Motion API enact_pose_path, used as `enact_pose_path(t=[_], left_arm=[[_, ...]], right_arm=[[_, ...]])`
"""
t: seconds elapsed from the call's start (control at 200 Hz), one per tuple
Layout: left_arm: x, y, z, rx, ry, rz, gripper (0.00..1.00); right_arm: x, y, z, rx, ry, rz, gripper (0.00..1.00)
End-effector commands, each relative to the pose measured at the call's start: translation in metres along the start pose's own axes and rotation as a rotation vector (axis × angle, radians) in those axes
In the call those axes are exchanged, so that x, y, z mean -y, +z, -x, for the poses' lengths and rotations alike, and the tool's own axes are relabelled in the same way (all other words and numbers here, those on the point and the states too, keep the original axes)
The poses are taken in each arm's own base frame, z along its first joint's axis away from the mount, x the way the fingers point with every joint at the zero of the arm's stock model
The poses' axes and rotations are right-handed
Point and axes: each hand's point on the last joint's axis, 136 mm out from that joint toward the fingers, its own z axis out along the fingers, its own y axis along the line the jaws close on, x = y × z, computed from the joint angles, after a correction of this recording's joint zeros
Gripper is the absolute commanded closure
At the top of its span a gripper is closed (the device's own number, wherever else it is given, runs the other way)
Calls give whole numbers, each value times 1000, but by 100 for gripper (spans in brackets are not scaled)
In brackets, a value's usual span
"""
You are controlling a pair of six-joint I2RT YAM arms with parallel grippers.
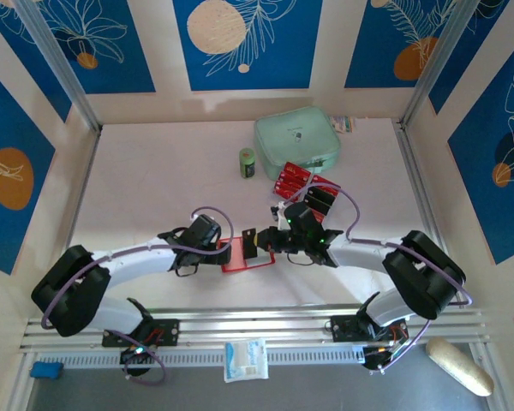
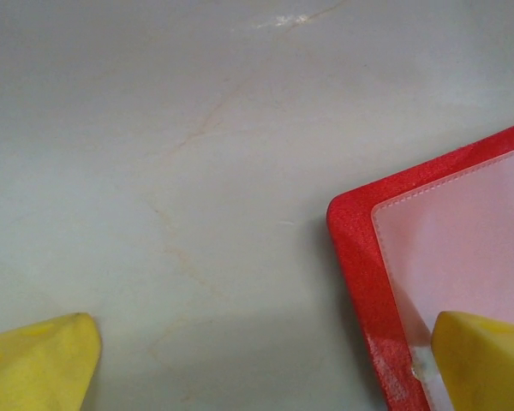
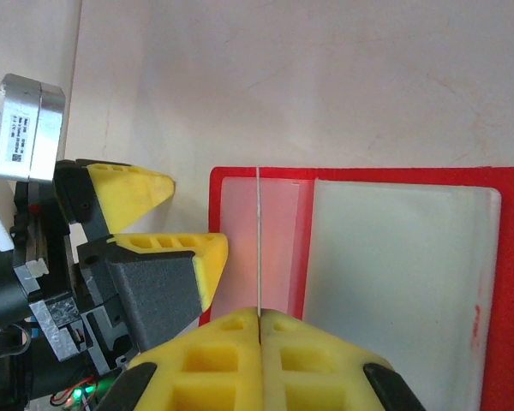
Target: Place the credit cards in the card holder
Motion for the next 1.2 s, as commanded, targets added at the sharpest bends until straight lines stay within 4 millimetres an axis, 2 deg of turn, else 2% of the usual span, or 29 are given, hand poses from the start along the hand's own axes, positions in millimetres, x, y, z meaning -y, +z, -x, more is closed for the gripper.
enact_pose_path(t=[0.0, 0.45, 1.195], left_arm=[[-18, 0, -15, -40, -17, 65, 0], [-19, 1, -18, -45, -25, 68, 0], [-18, 1, -17, -45, -29, 64, 0]], right_arm=[[-1, 3, 3, 15, -3, 22, 100], [23, 10, 3, 22, 30, 1, 100], [33, 24, -14, -76, 95, 72, 100]])
